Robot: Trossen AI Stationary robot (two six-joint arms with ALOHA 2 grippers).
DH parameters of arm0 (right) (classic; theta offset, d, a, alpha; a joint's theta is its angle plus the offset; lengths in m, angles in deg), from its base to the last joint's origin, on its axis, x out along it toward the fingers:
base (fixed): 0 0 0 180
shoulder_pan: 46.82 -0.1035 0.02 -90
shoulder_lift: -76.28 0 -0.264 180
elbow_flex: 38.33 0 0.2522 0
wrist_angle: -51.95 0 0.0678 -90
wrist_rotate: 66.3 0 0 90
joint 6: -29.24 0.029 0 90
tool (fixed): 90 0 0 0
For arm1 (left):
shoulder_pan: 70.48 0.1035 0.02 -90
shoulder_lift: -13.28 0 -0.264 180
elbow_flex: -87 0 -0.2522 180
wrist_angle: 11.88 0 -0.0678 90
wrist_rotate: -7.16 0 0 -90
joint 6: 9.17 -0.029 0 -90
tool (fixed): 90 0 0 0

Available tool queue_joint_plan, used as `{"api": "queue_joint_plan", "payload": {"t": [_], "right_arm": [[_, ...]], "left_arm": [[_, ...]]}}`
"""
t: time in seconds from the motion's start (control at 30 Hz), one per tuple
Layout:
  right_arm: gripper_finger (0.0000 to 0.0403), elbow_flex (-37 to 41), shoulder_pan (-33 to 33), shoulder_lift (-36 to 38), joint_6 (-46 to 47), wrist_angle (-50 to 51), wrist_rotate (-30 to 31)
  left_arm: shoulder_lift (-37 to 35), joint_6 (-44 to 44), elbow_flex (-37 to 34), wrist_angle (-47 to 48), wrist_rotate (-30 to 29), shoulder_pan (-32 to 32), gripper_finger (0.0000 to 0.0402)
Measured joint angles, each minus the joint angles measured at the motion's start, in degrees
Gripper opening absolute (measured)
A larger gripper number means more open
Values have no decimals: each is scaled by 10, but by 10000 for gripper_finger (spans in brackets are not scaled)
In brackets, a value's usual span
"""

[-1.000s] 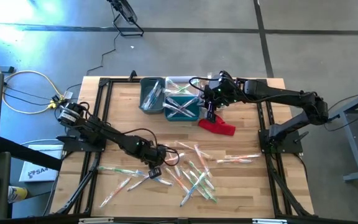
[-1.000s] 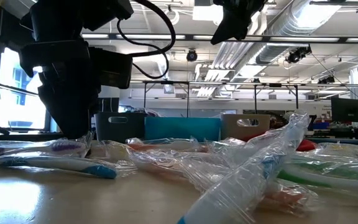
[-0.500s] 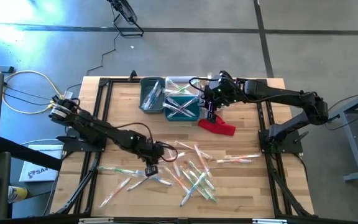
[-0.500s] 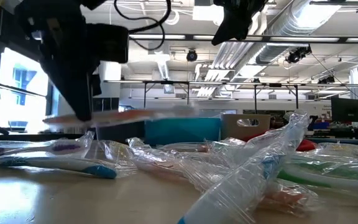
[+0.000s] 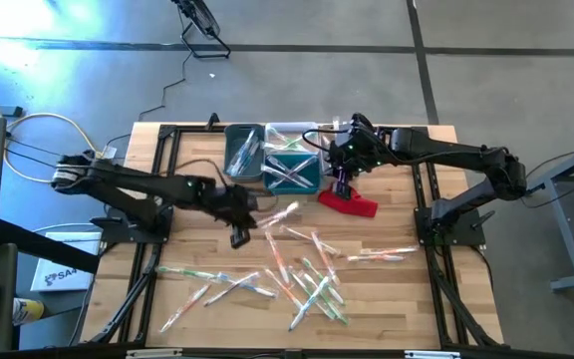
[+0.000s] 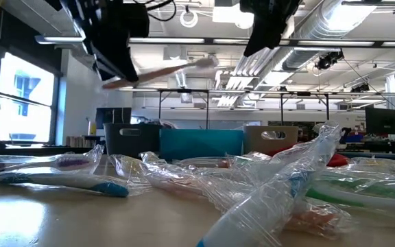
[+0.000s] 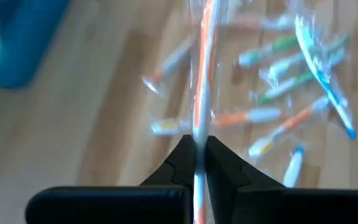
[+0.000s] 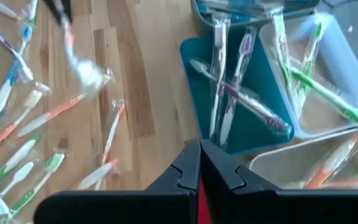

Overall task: Pick & Place Toothbrushes
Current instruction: Put the orange toothbrush into the white bin

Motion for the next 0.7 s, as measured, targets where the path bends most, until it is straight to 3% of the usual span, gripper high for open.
{"api": "queue_joint_plan", "payload": {"t": [0.2, 0.43, 0.7], "right_arm": [[3, 0, -1, 0, 32, 3, -17], [3, 0, -1, 0, 45, -24, -34], [3, 0, -1, 0, 45, -156, -34]], "left_arm": [[-71, -35, 0, -1, 0, 64, 11], [-143, -59, 1, -76, 9, 134, 10], [-184, -68, 0, -157, 25, 200, 10]]}}
